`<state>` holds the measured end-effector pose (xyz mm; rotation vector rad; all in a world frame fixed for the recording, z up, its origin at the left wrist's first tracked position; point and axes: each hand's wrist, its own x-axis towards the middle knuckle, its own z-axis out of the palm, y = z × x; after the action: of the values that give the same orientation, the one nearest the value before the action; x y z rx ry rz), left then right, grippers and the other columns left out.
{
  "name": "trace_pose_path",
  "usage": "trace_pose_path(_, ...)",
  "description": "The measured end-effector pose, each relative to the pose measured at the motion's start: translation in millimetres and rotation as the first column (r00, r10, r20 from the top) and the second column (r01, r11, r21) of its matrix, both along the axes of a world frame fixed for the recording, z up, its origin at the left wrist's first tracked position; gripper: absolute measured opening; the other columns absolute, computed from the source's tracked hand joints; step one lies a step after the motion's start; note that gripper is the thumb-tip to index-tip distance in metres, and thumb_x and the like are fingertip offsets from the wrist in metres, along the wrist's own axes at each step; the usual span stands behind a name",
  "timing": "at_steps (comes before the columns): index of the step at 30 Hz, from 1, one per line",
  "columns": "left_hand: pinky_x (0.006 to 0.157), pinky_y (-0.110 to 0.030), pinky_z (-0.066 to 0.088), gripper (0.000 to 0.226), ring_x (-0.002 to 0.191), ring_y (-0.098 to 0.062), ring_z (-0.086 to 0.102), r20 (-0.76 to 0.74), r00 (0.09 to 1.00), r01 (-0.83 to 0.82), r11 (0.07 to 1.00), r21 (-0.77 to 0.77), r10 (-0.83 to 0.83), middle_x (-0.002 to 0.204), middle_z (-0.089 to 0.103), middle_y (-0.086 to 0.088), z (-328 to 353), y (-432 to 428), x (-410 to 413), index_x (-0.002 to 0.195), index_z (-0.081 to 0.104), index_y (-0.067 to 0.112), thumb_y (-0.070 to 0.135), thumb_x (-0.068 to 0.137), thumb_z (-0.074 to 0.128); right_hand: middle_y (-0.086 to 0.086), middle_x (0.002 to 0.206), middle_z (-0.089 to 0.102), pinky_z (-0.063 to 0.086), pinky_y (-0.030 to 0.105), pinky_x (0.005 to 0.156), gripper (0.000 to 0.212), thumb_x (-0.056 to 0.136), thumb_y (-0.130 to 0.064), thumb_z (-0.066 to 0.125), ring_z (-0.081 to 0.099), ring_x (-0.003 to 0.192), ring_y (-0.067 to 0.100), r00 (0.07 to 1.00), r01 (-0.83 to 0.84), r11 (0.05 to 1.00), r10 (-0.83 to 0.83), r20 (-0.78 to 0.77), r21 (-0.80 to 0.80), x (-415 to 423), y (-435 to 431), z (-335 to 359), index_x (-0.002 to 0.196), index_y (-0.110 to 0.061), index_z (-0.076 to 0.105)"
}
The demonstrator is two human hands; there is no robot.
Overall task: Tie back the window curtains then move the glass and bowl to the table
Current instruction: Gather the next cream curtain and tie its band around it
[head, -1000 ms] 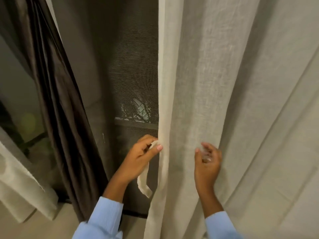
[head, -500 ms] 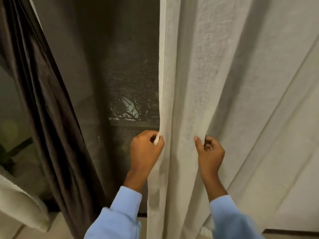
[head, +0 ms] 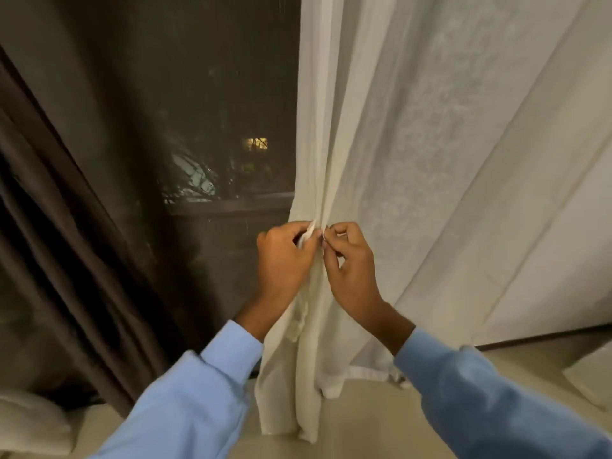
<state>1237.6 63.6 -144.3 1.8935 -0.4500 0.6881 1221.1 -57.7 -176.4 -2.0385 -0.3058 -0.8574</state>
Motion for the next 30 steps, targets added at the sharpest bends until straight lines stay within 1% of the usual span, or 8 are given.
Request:
trace_pose_path(4,0.053,-0.01,0.044,0.006,0.064,-0.009,0.063,0.056,0.998,0.032,0.999,0.015,-0.033,0.07,0.071,0.005,2,-4,-16,0.087,0.076,0.01,0.01,0.083,0.071,0.007,0.101,0.052,0.043,0.009,0.078,0.019,0.098,0.001,0.05,0.053,0.088,0.005,1.0,0.005,0.997,-0.007,-0.023,-0.08,-9,-9,0,0.107,0.001,0.067)
trace_pose_path(9,0.048,-0.009,0.034,0.015,0.059,-0.016,0.055,0.057,0.998,-0.032,0.998,0.055,0.029,0.052,0.06,0.002,3,-12,-22,0.071,0.072,0.007,0.008,0.086,0.067,0.003,0.098,0.057,0.047,0.014,0.076,0.02,0.099,-0.007,0.053,0.058,0.086,0.008,0.998,0.055,0.998,-0.054,-0.021,0.03,-17,0,-7,0.111,-0.002,0.069)
trace_pose_path(13,0.048,-0.007,0.033,0.019,0.052,-0.008,0.05,0.065,0.995,-0.074,0.994,0.075,0.069,0.05,0.054,0.004,4,-22,-24,0.071,0.07,0.007,0.007,0.089,0.064,-0.003,0.083,0.057,0.043,0.008,0.069,0.015,0.094,-0.008,0.063,0.056,0.077,0.002,0.995,0.1,0.991,-0.098,-0.026,0.091,-16,-8,-9,0.103,-0.005,0.074)
trace_pose_path(16,0.045,-0.014,0.035,0.02,0.05,-0.016,0.05,0.05,0.994,-0.099,0.991,0.095,0.094,0.05,0.054,0.003,4,-35,-24,0.072,0.068,0.008,0.009,0.091,0.061,-0.006,0.08,0.055,0.04,0.005,0.067,0.015,0.091,-0.005,0.065,0.053,0.074,-0.002,0.994,0.102,0.994,-0.1,-0.033,0.048,-12,-17,-7,0.103,-0.007,0.074)
trace_pose_path(19,0.046,-0.02,0.04,0.019,0.046,-0.009,0.048,0.062,0.988,-0.146,0.979,0.143,0.138,0.055,0.055,0.002,6,-55,-28,0.074,0.065,0.009,0.016,0.092,0.062,-0.008,0.076,0.051,0.039,0.008,0.065,0.013,0.09,0.007,0.06,0.049,0.07,0.0,0.995,0.073,0.991,-0.064,-0.078,0.109,-10,-31,-11,0.086,-0.002,0.067)
trace_pose_path(22,0.05,-0.025,0.046,0.02,0.051,-0.011,0.054,0.041,0.979,-0.203,0.97,0.134,0.199,0.06,0.06,0.001,8,-67,-31,0.075,0.065,0.009,0.022,0.089,0.066,0.0,0.08,0.05,0.038,0.008,0.068,0.014,0.085,0.018,0.056,0.047,0.074,0.001,0.993,0.0,0.994,0.013,-0.118,0.11,-15,-38,-16,0.085,0.006,0.065)
trace_pose_path(25,0.055,-0.028,0.052,0.017,0.057,-0.011,0.059,0.013,0.961,-0.275,0.951,0.141,0.276,0.067,0.065,0.0,12,-77,-32,0.08,0.068,0.01,0.024,0.089,0.065,-0.009,0.079,0.049,0.04,0.003,0.067,0.007,0.085,0.011,0.065,0.051,0.076,-0.007,0.995,-0.062,0.992,0.07,-0.069,0.112,-12,-48,-21,0.085,0.005,0.066)
trace_pose_path(30,0.059,-0.033,0.053,0.013,0.064,-0.014,0.059,0.044,0.915,-0.403,0.899,0.173,0.402,0.074,0.064,-0.002,16,-90,-33,0.083,0.068,0.009,0.022,0.087,0.067,-0.005,0.082,0.052,0.039,0.003,0.067,0.009,0.084,0.008,0.067,0.049,0.069,-0.001,0.99,-0.136,0.991,0.136,-0.025,0.018,-13,-62,-19,0.086,0.0,0.069)
